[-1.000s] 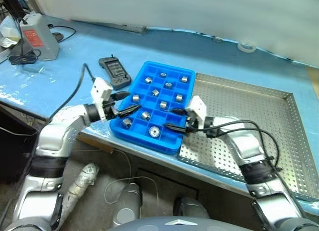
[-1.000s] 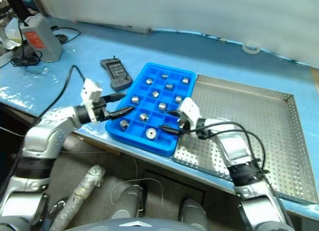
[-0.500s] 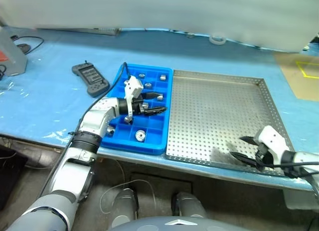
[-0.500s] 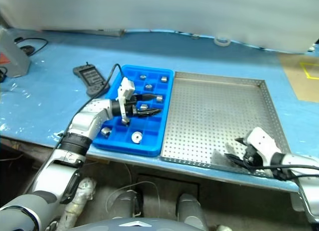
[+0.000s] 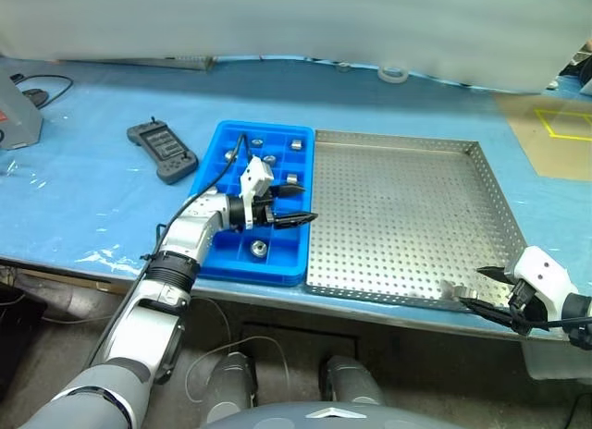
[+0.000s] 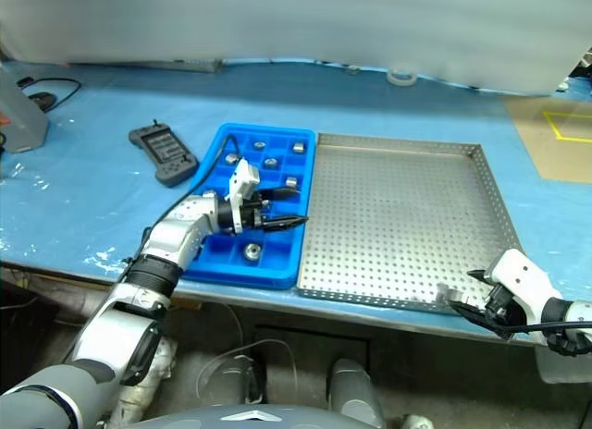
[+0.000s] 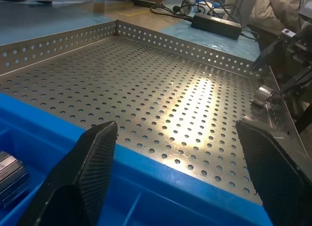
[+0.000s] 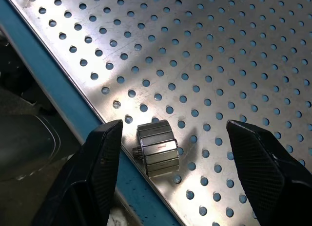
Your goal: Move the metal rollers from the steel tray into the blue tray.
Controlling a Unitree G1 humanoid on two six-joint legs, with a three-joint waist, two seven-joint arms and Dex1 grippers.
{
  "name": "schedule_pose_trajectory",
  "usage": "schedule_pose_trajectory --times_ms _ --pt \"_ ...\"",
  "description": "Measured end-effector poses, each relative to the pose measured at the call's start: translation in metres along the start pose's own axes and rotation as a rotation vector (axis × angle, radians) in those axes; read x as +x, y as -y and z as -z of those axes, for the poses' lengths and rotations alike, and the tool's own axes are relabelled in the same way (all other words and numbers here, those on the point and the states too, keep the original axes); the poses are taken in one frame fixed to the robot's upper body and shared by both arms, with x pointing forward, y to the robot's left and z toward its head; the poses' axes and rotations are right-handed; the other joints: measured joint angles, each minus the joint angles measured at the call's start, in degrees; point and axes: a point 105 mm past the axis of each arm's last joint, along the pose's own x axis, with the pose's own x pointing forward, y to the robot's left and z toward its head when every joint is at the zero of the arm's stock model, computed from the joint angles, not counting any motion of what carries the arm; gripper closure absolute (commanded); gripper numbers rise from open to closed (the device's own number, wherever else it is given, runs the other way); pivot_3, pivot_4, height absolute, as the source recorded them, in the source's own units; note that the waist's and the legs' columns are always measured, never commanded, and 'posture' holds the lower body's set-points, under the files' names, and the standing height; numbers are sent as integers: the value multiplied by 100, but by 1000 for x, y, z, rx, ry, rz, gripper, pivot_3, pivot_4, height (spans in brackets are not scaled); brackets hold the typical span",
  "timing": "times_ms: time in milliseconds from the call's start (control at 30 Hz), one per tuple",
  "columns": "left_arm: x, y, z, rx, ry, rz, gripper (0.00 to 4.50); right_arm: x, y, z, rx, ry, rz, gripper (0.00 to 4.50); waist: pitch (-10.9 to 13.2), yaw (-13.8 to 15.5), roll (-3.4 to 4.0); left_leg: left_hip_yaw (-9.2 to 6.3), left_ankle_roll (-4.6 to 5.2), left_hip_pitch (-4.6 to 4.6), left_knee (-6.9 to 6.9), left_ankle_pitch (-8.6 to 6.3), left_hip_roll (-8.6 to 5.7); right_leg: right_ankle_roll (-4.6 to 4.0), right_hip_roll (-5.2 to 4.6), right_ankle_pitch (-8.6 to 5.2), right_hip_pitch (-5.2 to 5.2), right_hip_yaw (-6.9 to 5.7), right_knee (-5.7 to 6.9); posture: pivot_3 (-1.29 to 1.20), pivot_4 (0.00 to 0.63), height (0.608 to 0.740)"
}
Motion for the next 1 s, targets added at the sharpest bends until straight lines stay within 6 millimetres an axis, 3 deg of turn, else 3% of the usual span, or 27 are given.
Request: schedule_pose_trajectory --times_ms 300,1000 --pt "-9 -5 0 18 -2 -32 429 8 6 -1 -32 5 12 925 0 15 0 17 6 1 19 -11 0 -2 -5 1 0 13 2 -312 150 740" --pt "-7 -4 -3 17 -6 -49 429 13 2 0 -40 9 -4 925 1 31 -3 23 5 -1 15 -20 2 -3 -5 1 -4 16 -3 -311 150 740"
